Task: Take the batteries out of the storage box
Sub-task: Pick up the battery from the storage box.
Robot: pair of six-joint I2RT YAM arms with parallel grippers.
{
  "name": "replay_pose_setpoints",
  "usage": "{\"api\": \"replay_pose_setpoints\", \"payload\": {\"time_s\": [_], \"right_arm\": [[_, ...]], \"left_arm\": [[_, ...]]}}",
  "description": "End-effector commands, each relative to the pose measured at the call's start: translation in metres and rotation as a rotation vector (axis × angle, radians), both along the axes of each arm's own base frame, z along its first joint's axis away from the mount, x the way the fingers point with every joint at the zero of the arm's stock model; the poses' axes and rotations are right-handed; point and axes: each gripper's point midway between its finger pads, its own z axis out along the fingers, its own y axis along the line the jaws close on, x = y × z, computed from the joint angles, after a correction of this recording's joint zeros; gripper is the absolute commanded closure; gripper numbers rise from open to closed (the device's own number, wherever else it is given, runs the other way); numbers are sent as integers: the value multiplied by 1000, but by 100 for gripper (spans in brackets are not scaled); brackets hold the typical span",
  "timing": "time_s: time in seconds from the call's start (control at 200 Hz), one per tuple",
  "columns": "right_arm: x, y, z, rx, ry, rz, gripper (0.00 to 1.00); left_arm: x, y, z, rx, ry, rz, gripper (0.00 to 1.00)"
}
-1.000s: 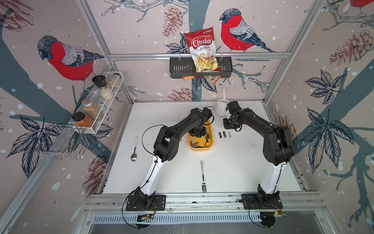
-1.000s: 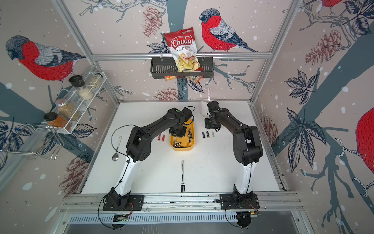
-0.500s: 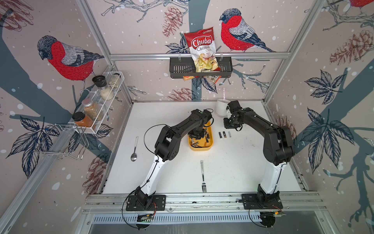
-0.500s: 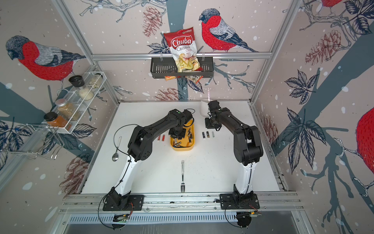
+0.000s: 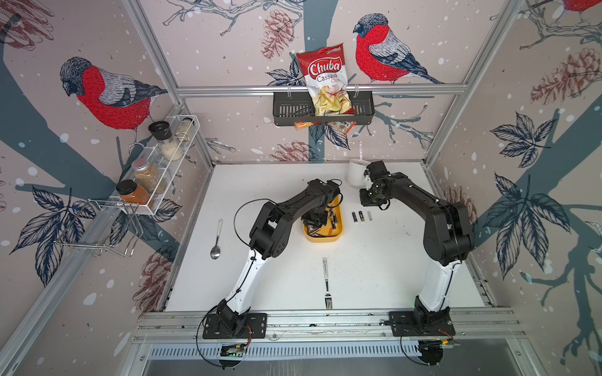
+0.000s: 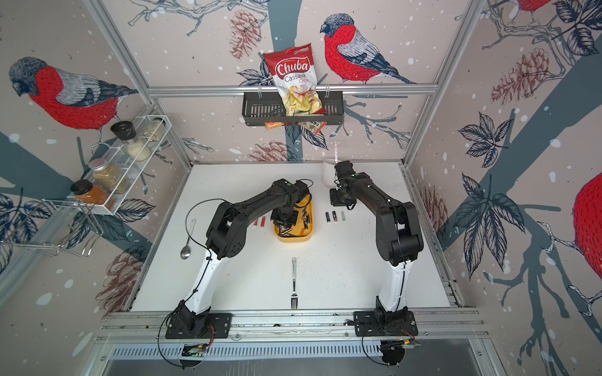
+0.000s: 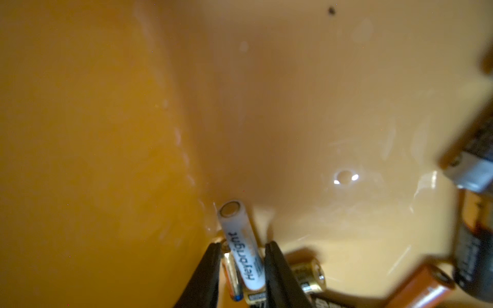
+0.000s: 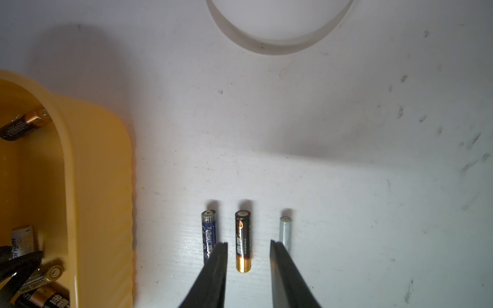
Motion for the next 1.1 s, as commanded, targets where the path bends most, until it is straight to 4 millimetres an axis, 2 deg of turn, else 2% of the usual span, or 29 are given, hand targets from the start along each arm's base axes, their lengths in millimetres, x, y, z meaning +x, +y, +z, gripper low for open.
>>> {"api": "replay_pose_setpoints", "payload": {"time_s": [0.0,0.575,0.75,1.096], "right_arm": [[-2,-1,0,-8,12,11,66],[1,-1,5,-25,12,5,66],[2,2,6,-33,10,8,66],[6,13,11,-34,4,22,66]], "left_arm": [[1,-9,1,-53,-3,3,68],[7,-18,5,-176,-25,9,81],[12,-16,16,-194,-51,10,82],[23,-11,52,-271,-128,29,82]]}}
